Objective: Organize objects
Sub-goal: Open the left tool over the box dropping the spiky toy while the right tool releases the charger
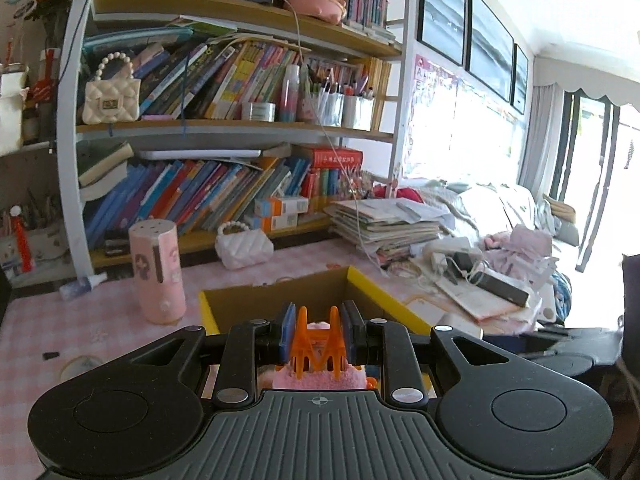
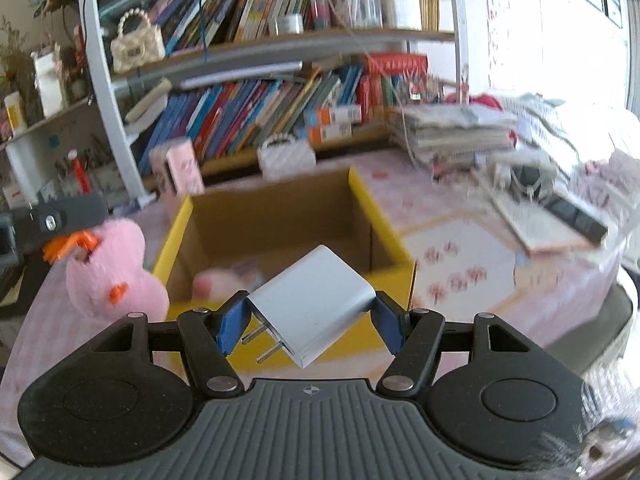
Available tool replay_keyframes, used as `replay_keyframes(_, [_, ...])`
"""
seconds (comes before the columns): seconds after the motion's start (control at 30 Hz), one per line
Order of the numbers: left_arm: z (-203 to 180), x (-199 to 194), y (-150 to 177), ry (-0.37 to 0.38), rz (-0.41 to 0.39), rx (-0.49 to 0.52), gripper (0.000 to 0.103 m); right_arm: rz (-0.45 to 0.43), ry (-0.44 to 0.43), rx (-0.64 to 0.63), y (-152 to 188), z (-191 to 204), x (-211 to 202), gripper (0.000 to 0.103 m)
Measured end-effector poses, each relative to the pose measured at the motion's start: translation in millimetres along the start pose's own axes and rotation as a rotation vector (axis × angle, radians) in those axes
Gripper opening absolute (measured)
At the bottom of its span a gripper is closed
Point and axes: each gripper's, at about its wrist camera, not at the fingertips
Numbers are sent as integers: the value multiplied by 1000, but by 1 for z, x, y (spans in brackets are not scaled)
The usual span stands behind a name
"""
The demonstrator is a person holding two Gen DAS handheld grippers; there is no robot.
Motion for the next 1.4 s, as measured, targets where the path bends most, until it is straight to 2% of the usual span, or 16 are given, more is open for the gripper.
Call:
replay_keyframes(0.2, [0,34,-2,-11,24,-24,23,-12,-9,-29,-30,-10,30,63])
replay_keyframes(0.37, [1,64,3,-23,80,-40,23,5,-31,-55,-41,-14,57,63])
replay_keyframes(0.6, [8,96,12,-32,142,-73,23,53,-65,-107,-45,-12,91,63])
replay_keyframes(0.97, [19,129,25,-57,228,-100,20,131,-114,-263,-34,2,128,63])
replay_keyframes(1.27, [19,137,28,-61,223,-120,31,238,-151,-330,-20,7,152,64])
replay_keyframes(1.3, [19,136,28,-61,220,-124,34,249,-153,-323,-19,7,154,64])
replay_keyframes(1.4, [19,130,26,-67,190,-143,53,283,-157,-282,-20,2,160,64])
Point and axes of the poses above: each gripper's, at about its wrist camera, not at the fingertips, and x roughly the way its jaws point, z to its left, y to its underside, and after that the axes turned 10 degrees about x, right-handed
